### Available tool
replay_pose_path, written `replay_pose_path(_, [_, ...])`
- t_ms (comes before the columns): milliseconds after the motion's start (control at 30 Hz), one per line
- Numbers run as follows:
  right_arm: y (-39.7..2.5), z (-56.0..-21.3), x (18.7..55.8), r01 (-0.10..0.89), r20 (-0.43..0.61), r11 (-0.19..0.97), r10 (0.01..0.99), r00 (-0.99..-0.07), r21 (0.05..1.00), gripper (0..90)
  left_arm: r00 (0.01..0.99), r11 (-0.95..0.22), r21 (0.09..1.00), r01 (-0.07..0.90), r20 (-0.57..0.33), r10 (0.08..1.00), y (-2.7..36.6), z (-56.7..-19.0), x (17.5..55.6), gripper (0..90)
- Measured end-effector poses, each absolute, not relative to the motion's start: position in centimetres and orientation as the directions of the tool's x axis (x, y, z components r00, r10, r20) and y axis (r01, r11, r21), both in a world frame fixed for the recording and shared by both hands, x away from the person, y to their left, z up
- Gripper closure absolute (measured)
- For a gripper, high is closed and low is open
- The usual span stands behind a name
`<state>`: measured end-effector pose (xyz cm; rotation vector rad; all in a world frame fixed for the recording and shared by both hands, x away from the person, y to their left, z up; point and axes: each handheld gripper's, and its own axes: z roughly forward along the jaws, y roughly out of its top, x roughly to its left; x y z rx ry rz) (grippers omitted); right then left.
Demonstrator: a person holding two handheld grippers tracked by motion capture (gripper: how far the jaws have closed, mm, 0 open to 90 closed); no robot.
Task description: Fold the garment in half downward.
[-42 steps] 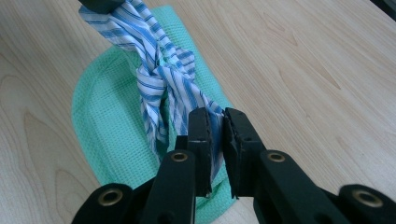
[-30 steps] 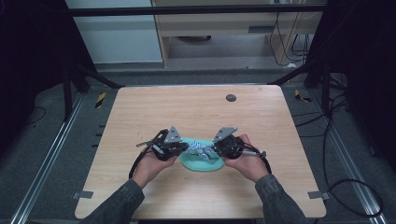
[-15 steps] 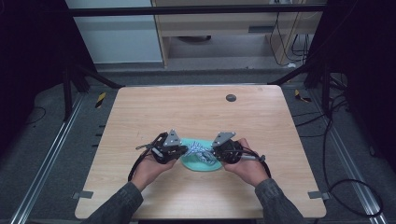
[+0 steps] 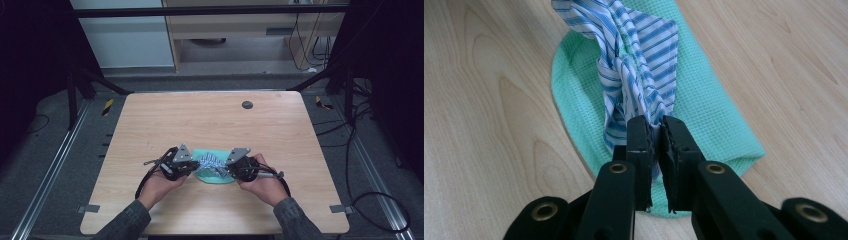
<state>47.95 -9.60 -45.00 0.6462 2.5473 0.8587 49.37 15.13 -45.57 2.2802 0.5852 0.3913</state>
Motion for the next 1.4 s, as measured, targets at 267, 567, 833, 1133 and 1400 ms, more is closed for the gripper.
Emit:
replay_pose_path(267, [-9.5, -45.3, 47.4, 0.299, -0.198, 0.712, 0.524, -0.828, 0.635, 85.1, 0.853, -0.623, 0.727, 0.289, 0.1, 0.513, 15.3, -45.9, 48.9, 85.4])
replay_pose_path(567, [-9.4, -45.7, 46.8, 0.294, -0.194, 0.72, 0.512, -0.837, 0.629, 87.1, 0.859, -0.629, 0.723, 0.285, 0.098, 0.502, 15.6, -46.5, 48.2, 85.4])
replay_pose_path(833, [-9.3, -46.4, 46.2, 0.288, -0.191, 0.732, 0.495, -0.848, 0.618, 88.8, 0.866, -0.643, 0.714, 0.277, 0.104, 0.489, 15.8, -47.2, 47.6, 85.6])
replay_pose_path(1133, [-9.1, -46.9, 45.7, 0.286, -0.183, 0.745, 0.478, -0.859, 0.602, 89.7, 0.876, -0.671, 0.692, 0.266, 0.116, 0.468, 16.0, -47.8, 47.1, 86.0])
replay_pose_path(1400, [-8.7, -47.3, 45.4, 0.28, -0.188, 0.769, 0.457, -0.869, 0.575, 89.9, 0.879, -0.676, 0.684, 0.273, 0.108, 0.464, 16.2, -48.3, 46.9, 86.6])
